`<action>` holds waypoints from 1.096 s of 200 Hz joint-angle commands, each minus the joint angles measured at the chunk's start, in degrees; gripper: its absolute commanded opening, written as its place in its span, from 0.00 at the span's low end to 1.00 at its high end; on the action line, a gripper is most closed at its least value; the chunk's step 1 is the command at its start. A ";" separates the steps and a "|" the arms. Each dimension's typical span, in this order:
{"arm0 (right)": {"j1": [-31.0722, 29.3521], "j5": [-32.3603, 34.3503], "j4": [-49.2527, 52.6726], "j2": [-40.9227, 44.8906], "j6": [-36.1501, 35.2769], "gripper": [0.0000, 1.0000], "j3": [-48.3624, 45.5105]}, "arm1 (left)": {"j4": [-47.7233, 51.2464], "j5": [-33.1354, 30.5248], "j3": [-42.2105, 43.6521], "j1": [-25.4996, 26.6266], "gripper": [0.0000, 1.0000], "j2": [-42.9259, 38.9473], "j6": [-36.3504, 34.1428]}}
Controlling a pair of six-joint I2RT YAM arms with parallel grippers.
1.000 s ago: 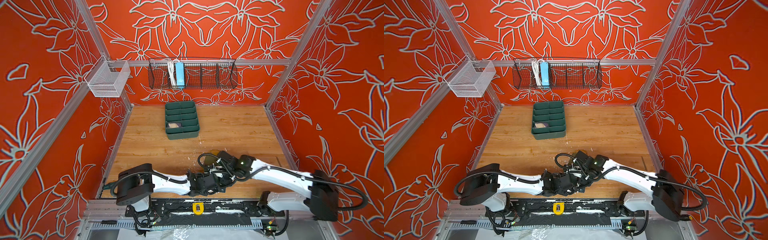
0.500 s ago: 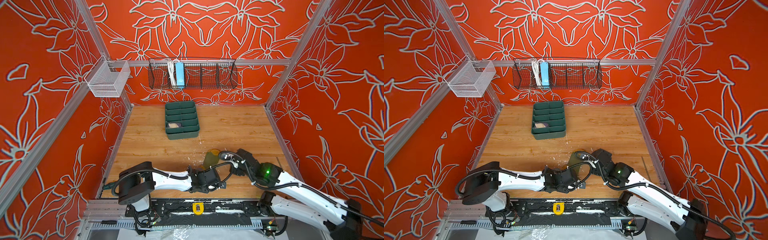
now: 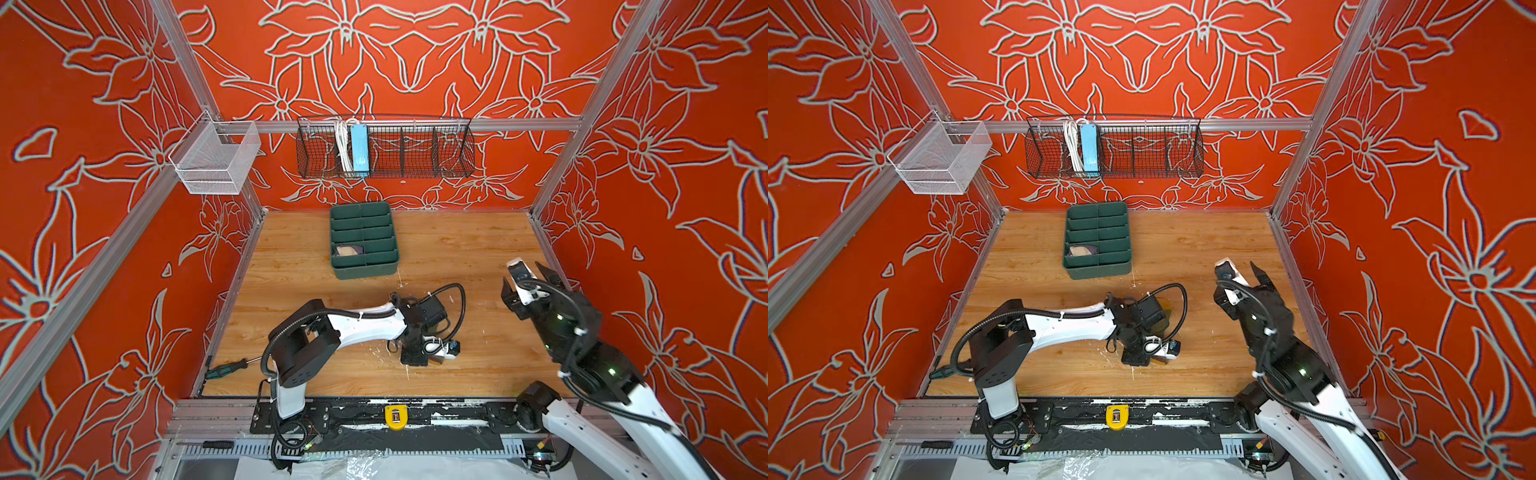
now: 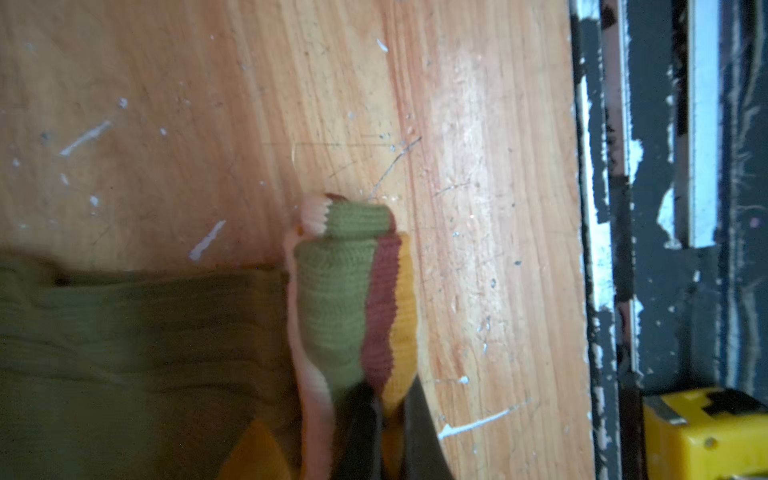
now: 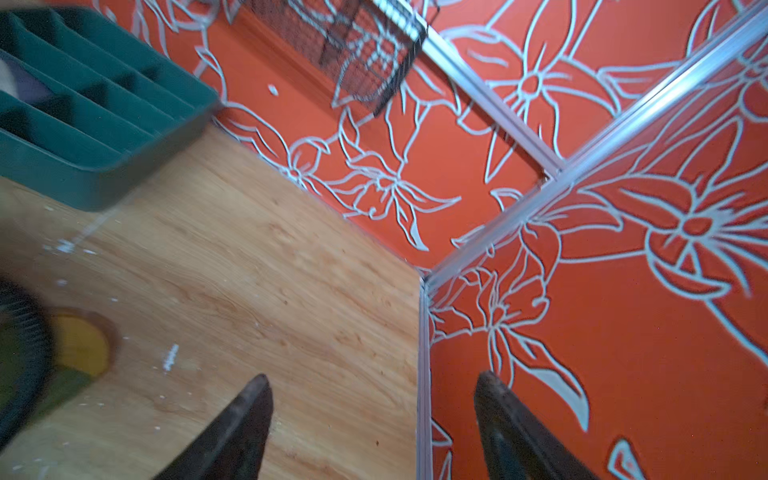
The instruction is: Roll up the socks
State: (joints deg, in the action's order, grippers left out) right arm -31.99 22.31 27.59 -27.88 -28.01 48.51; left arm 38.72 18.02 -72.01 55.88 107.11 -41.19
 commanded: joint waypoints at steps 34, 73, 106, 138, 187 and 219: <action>-0.10 -33.62 23.86 6.08 -6.62 0.64 -0.22 | 12.44 14.54 -5.84 -5.31 0.00 5.17 -0.91; -0.84 -31.59 24.30 5.36 -12.69 0.64 -4.68 | 8.31 14.60 -1.38 -5.91 0.00 4.57 5.48; -5.22 -25.65 21.17 4.48 -14.25 0.64 -8.86 | 2.60 17.14 4.07 -7.24 0.00 1.82 10.03; -14.80 -12.21 16.74 0.07 -17.66 0.65 -13.73 | 2.10 20.42 5.57 -8.46 0.00 1.85 10.01; -27.58 -2.11 5.06 -9.26 -19.37 0.63 -15.77 | 1.05 22.14 5.83 -9.56 0.00 2.70 9.80; -42.20 2.21 3.58 -11.08 -17.66 0.59 -17.97 | 0.85 22.93 5.96 -10.04 0.00 3.27 9.65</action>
State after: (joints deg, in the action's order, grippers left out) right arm -65.56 18.72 34.79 -38.06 -46.19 32.49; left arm 38.65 40.21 -66.96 46.39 108.49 -31.44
